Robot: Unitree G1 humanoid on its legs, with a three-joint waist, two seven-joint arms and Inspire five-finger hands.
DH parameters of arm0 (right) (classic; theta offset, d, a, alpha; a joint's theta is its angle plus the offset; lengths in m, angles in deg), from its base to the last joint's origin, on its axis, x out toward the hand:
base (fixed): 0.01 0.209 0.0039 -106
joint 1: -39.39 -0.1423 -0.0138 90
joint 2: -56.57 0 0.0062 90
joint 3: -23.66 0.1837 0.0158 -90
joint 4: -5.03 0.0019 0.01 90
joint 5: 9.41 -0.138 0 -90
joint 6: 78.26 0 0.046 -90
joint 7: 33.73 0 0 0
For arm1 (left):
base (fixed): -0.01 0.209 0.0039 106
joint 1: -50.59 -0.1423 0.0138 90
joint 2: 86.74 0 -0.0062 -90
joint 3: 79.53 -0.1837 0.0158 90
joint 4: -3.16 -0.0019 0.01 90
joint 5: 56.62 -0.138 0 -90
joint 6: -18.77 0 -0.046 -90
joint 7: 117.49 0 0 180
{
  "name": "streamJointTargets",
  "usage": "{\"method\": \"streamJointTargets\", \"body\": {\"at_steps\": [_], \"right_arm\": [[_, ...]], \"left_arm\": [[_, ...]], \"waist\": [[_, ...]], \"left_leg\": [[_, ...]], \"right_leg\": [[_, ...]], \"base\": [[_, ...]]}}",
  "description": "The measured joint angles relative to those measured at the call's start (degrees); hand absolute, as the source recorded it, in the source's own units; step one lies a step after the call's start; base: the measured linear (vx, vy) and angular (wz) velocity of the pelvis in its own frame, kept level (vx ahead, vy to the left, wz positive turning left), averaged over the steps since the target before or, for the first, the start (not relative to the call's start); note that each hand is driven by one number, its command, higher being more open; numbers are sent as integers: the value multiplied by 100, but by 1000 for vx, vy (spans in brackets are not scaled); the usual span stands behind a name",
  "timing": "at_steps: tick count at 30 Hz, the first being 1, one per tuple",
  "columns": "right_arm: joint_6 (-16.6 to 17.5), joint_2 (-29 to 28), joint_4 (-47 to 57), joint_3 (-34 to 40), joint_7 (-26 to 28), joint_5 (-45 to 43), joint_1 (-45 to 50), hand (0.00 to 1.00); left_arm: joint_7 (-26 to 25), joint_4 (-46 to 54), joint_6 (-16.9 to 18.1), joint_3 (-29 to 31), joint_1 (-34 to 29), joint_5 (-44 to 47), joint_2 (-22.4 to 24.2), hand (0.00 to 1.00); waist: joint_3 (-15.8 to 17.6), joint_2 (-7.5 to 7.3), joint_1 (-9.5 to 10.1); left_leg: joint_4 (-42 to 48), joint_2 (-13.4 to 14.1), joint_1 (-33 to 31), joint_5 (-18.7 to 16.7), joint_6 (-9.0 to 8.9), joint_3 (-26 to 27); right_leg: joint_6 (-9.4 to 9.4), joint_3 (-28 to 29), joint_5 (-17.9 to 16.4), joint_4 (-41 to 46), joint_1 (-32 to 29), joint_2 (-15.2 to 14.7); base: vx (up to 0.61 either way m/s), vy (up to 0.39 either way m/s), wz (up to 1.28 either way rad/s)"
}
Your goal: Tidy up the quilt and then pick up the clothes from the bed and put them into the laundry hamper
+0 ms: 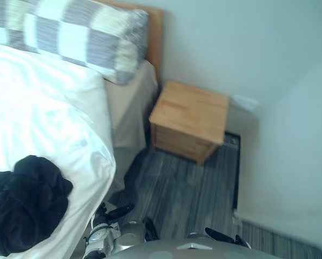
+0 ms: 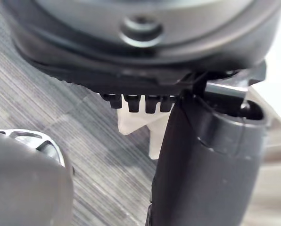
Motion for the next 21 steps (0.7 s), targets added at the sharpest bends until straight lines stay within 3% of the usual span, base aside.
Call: {"method": "streamJointTargets", "body": {"at_steps": [1,3,4,6,7,8,9,11,13,16,19,20,21], "right_arm": [[40,-39,150,52,0,-14,133,100],[159,2,325,93,17,-2,144,100],[145,94,300,74,32,6,35,100],[97,157,184,29,36,4,-4,100],[92,105,182,27,33,2,35,100],[89,22,177,29,35,1,92,100],[42,57,115,34,61,-5,-9,100],[-260,190,13,23,117,-82,-145,100],[-252,219,61,-37,205,-72,-116,100],[-220,192,175,-150,285,3,-65,100],[-198,70,105,-156,325,7,-50,100],[-198,38,61,-141,327,-1,-44,100],[-191,79,71,-142,350,-2,-58,100]], "left_arm": [[14,-88,-22,-117,-21,-2,-38,100],[26,-97,-31,-138,-36,0,-36,100],[45,-92,-29,-156,-36,10,-30,100],[146,-91,-19,-136,-5,33,-22,100],[191,-41,-22,-21,17,42,-33,100],[209,21,-20,-5,10,43,-84,100],[238,5,-43,167,71,40,-47,100],[243,45,-107,440,3,65,83,100],[290,36,-128,551,-33,-1,117,100],[451,64,-144,646,-74,4,204,100],[483,220,-138,641,-203,2,120,100],[479,241,-149,644,-220,7,108,100],[462,242,-149,641,-209,0,136,100]], "waist": [[-58,8,-74],[-60,27,-83],[-59,55,-112],[-61,64,-158],[-123,-62,-112],[-170,-225,-86],[-48,-129,40],[-137,171,206],[-152,251,148],[-255,214,109],[-459,8,122],[-452,-20,101],[-407,54,108]], "left_leg": [[-310,-43,334,74,-121,-406],[-581,-16,664,136,-219,-943],[-654,114,740,172,-278,-1436],[-646,249,616,210,-351,-2274],[-616,215,379,103,-681,-2699],[-587,181,263,10,-840,-2789],[-340,326,116,-69,-1011,-3055],[-169,476,-59,-5,-1023,-2951],[-304,622,16,102,-1162,-3109],[-365,736,-194,410,-1298,-3054],[-860,800,-218,852,-1376,-2318],[-960,898,-168,1011,-1349,-2029],[-941,1013,-140,1013,-1350,-1947]], "right_leg": [[-267,-126,-154,170,-372,-274],[-585,20,-355,-111,-844,-400],[-683,348,-417,-760,-1136,-298],[-552,1175,-337,-2300,-1223,-134],[-359,2289,-215,-3629,-1175,-88],[-291,2783,-183,-4108,-1111,-115],[-149,2681,-4,-3910,-1061,39],[-352,2207,-237,-3627,-900,254],[-424,1754,-306,-3631,-639,249],[-426,1391,-304,-3703,-373,332],[-441,1047,-294,-3789,-253,244],[-463,990,-277,-3426,-314,309],[-483,1047,-231,-2934,-558,385]], "base": [[560,-156,181],[496,-240,168],[563,-389,209],[465,-460,263],[364,-470,269],[390,-606,261],[220,-396,165],[259,-398,141],[256,-317,131],[180,-195,138],[123,-68,123],[91,-58,100],[50,-65,73]]}}
